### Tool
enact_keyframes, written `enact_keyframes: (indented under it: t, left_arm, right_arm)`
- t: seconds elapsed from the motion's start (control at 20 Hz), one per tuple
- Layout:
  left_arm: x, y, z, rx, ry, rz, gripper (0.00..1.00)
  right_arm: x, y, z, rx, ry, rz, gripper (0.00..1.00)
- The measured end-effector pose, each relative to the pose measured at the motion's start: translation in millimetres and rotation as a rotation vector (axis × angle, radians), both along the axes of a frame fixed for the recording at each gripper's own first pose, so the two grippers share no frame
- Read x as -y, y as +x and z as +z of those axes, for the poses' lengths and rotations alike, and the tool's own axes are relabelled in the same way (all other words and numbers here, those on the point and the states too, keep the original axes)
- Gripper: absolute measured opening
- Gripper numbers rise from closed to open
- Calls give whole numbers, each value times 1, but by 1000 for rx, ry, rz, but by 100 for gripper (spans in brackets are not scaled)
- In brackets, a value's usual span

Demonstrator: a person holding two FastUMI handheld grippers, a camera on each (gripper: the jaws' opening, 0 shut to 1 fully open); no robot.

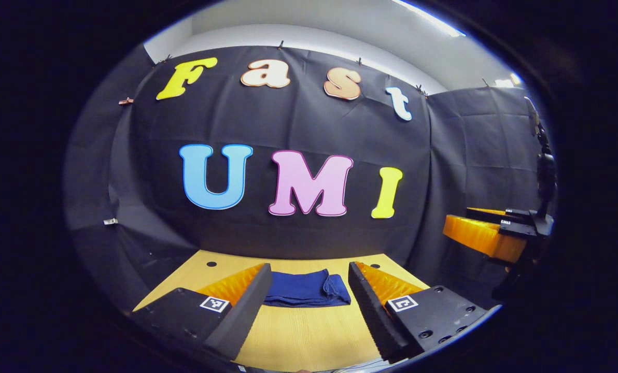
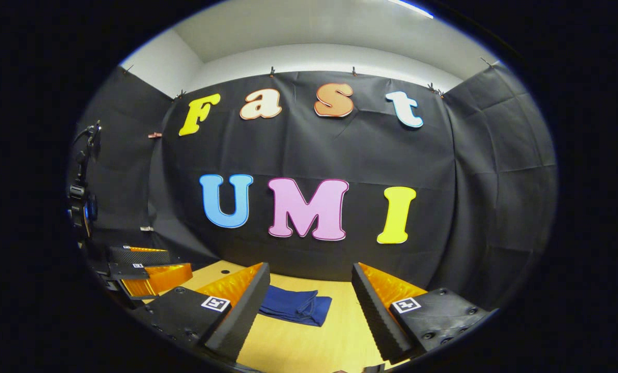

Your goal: Grasp the waist and the cuffs of the jeans and fold them to make the two legs overlap; first hold the waist and fold one-third of the jeans toward the cuffs, then hold the cuffs and fold the remaining one-third in the same direction to finish folding.

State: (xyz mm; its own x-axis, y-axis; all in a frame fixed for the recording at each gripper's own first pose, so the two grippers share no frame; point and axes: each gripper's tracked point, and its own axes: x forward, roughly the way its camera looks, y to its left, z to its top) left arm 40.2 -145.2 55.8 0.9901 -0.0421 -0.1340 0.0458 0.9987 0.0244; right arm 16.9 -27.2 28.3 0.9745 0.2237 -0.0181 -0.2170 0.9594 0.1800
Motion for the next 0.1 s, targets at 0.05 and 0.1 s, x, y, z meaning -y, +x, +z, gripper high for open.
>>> enact_keyframes:
  t: [0.05,0.1]
  left_arm:
    - [-2,-8,13,20,-3,13,95]
    - [-6,-17,20,40,2,30,95]
  right_arm:
    - [5,-3,2,-5,-4,-15,96]
    - [7,-4,4,3,-16,-26,96]
